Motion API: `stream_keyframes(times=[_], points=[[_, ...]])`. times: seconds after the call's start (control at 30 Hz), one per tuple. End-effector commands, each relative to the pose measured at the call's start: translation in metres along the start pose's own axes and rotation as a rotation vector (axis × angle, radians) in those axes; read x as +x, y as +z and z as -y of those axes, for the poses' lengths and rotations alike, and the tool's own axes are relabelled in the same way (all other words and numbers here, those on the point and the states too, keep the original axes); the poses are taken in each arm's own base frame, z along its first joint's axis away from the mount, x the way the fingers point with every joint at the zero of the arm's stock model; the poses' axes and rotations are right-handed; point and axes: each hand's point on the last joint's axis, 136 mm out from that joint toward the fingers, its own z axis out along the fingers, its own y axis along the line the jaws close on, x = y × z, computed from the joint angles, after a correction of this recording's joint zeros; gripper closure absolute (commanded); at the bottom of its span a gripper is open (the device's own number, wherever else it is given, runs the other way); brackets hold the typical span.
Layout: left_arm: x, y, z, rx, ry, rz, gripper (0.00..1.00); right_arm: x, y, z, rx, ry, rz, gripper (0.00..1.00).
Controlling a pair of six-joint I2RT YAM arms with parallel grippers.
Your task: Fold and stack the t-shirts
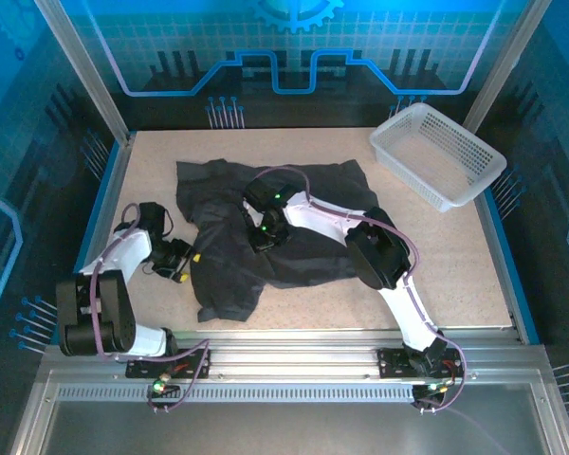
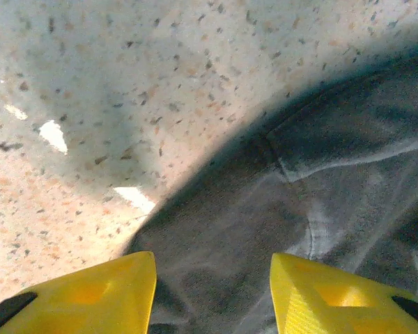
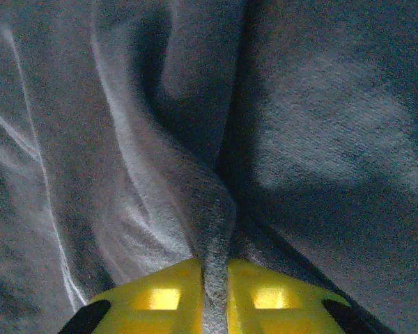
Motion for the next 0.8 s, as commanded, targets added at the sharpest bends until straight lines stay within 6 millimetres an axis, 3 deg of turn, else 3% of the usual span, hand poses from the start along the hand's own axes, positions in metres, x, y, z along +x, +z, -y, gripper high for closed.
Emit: stream_keyframes(times=[0.0,0.33,0.6,0.77], points=[[0.001,-0.009,-0.01,-0.015,-0.017,0.036,0.54,-0.001,-0.006,-0.008,0.014,-0.017,0.004,0.98],[-0.005,-0.031,-0.022,-0.035,-0.03,0.138,0.6,0.002,-0.063,0.005,0.028,0.012,0.069,1.0],[-0.006,-0.025,-0.007,0.032,-0.042,0.114,0.59,0.008,-0.072,0.042,-0.006,0.082,0.057,1.0],[0.001,-0.015,0.003,0.085,-0.043,0.058,0.57,0.002,-0.078,0.051,-0.1,0.101,0.059,1.0]])
